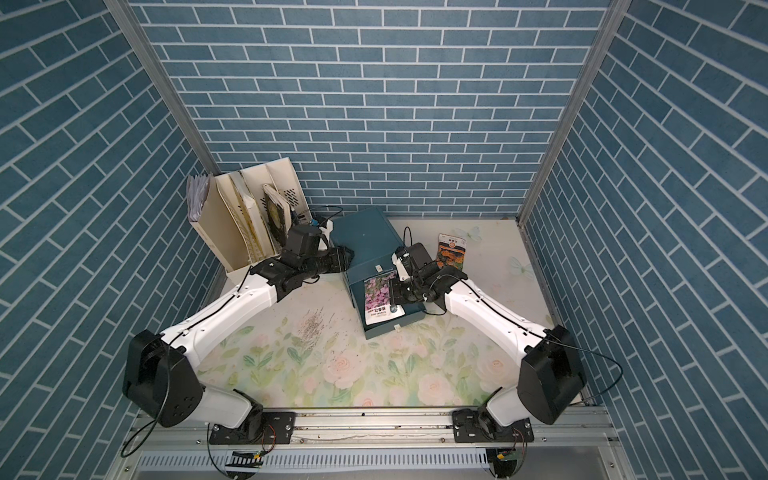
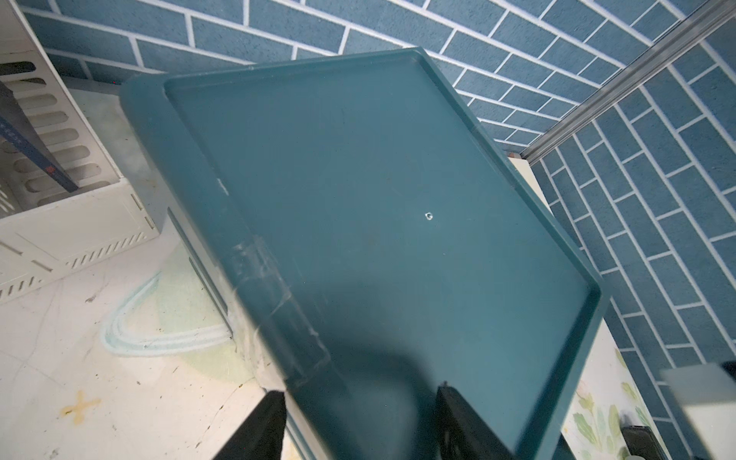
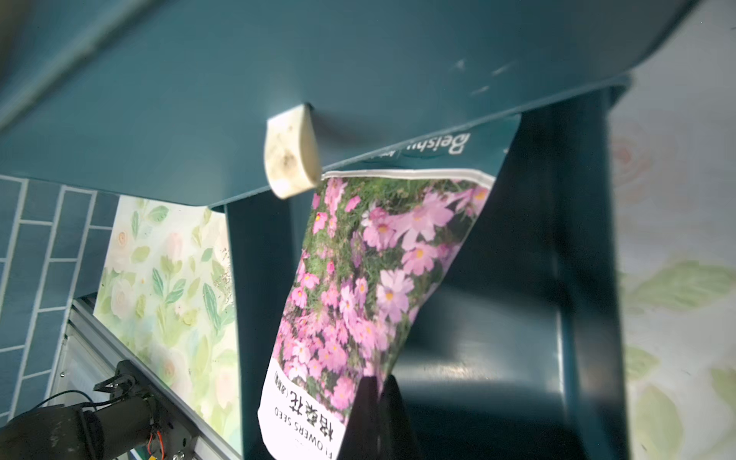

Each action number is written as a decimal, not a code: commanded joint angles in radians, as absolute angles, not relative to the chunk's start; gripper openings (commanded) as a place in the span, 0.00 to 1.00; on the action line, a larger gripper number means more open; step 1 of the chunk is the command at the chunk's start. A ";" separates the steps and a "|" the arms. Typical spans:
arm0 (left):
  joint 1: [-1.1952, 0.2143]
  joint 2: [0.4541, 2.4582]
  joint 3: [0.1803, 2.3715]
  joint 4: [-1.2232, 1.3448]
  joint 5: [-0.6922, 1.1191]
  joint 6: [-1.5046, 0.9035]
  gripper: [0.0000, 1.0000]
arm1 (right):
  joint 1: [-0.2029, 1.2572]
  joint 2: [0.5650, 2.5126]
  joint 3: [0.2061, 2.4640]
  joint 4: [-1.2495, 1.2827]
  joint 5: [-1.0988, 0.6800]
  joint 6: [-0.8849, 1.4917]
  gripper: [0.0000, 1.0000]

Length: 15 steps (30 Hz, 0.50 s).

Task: Take the seed bags out of the drawer
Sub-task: Pick up the seed packet from the drawer.

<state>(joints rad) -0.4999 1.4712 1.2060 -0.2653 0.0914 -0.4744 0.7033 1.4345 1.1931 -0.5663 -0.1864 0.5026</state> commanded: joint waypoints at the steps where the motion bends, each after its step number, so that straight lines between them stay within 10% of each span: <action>1: -0.504 1.491 1.198 -0.361 0.089 -0.449 0.64 | 0.686 1.365 1.181 -0.607 -0.160 0.529 0.00; 15: -0.503 1.495 1.212 -0.370 0.087 -0.451 0.64 | 0.591 1.179 1.139 -0.775 -0.145 0.514 0.00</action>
